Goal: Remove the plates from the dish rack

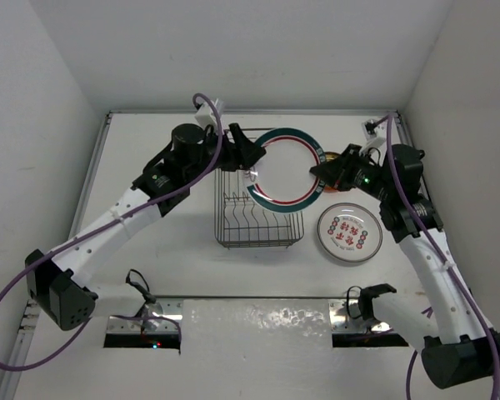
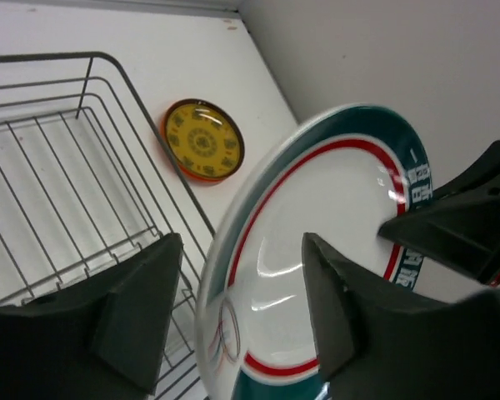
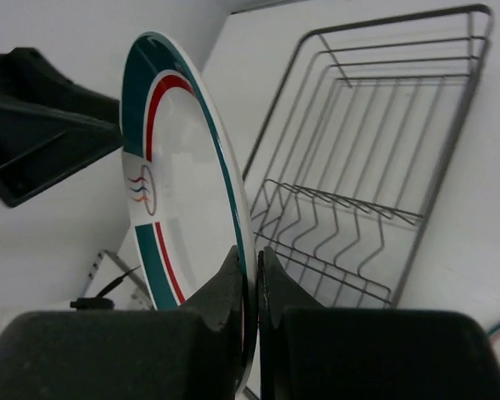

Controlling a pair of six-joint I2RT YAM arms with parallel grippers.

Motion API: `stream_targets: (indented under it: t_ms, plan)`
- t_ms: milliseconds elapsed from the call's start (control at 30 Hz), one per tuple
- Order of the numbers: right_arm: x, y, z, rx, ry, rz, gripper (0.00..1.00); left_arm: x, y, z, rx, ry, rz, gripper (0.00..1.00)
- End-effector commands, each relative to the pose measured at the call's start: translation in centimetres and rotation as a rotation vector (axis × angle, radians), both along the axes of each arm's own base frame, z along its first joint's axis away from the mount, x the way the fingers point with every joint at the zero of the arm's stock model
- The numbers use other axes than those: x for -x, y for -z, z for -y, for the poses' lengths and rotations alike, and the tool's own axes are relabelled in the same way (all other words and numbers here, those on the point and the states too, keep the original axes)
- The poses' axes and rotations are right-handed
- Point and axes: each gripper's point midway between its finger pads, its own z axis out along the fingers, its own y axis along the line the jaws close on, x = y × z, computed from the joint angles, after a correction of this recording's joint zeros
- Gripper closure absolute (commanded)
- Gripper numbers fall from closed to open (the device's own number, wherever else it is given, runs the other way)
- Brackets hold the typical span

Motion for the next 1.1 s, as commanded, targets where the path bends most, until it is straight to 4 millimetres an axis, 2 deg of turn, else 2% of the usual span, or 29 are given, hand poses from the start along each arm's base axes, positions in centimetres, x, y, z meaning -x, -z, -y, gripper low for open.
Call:
stream_targets:
  t_ms: [0,33,67,100,133,200,233,267,300,333,367,467,500,633,700,767,800,833,867,933,1067]
  plan:
    - [-0.2,1.4,3.5,0.151,0.169,-0.079,1.0,-0.3,-3.6,0.6,0.1,0.008,0.055,0.41]
    - [0.3,2.9,6.0,0.258,0.28,-0.163,1.0,-1.2,-3.3,-0.3,0.076,-0.062,0.044,0.24]
    - [0.6,3.8,7.7,0.326,0.351,-0.211,1.0,-1.9,-2.0,-0.7,0.036,-0.103,0.014,0.18]
    - [1.2,4.6,9.4,0.389,0.419,-0.255,1.0,-2.0,-0.4,-1.4,-0.024,-0.129,-0.026,0.15]
    - [2.0,5.9,12.7,0.505,0.556,-0.309,1.0,-2.7,0.1,-2.5,-0.058,-0.199,-0.036,0.13]
    - [3.2,6.7,15.3,0.558,0.665,-0.339,1.0,-2.5,2.1,-4.1,-0.138,-0.255,-0.079,0.12]
    - [3.9,8.0,16.6,0.596,0.711,-0.375,1.0,-2.6,2.5,-5.0,-0.163,-0.29,-0.076,0.12]
    - [4.4,8.5,17.8,0.604,0.759,-0.393,1.0,-2.0,3.3,-5.7,-0.187,-0.299,-0.081,0.12]
    - [4.8,8.7,18.5,0.609,0.787,-0.393,1.0,-1.7,3.9,-6.2,-0.218,-0.296,-0.075,0.12]
    - [5.3,10.0,19.1,0.634,0.799,-0.423,1.0,-1.4,4.1,-6.6,-0.232,-0.3,-0.072,0.11]
    - [5.7,10.6,19.9,0.646,0.825,-0.444,1.0,-0.8,4.9,-7.2,-0.257,-0.3,-0.081,0.11]
    - [6.2,13.2,20.0,0.646,0.804,-0.497,1.0,0.3,5.6,-8.6,-0.304,-0.31,-0.073,0.11]
    - [6.2,13.8,20.0,0.647,0.797,-0.501,1.0,0.5,6.6,-9.1,-0.33,-0.314,-0.08,0.11]
    - [6.3,17.0,19.3,0.653,0.748,-0.554,1.0,1.7,7.8,-10.1,-0.37,-0.304,-0.091,0.1]
    - [6.4,17.5,19.3,0.656,0.745,-0.558,0.93,2.3,8.0,-10.2,-0.379,-0.282,-0.086,0.1]
    - [6.6,18.0,20.2,0.66,0.773,-0.581,0.82,3.2,8.6,-9.5,-0.383,-0.211,-0.1,0.1]
    - [6.8,18.0,20.3,0.67,0.768,-0.584,0.65,3.6,8.9,-9.1,-0.388,-0.174,-0.107,0.1]
    - [6.9,18.4,20.4,0.677,0.768,-0.596,0.41,3.9,9.2,-9.2,-0.393,-0.168,-0.116,0.1]
    - [7.0,18.7,20.5,0.683,0.766,-0.604,0.24,4.1,9.5,-9.4,-0.398,-0.167,-0.122,0.1]
    - [7.3,19.4,20.4,0.704,0.742,-0.626,0.03,4.3,9.7,-9.8,-0.403,-0.18,-0.119,0.1]
    - [7.7,21.2,20.2,0.756,0.667,-0.71,0.01,4.7,10.8,-11.2,-0.443,-0.22,-0.138,0.1]
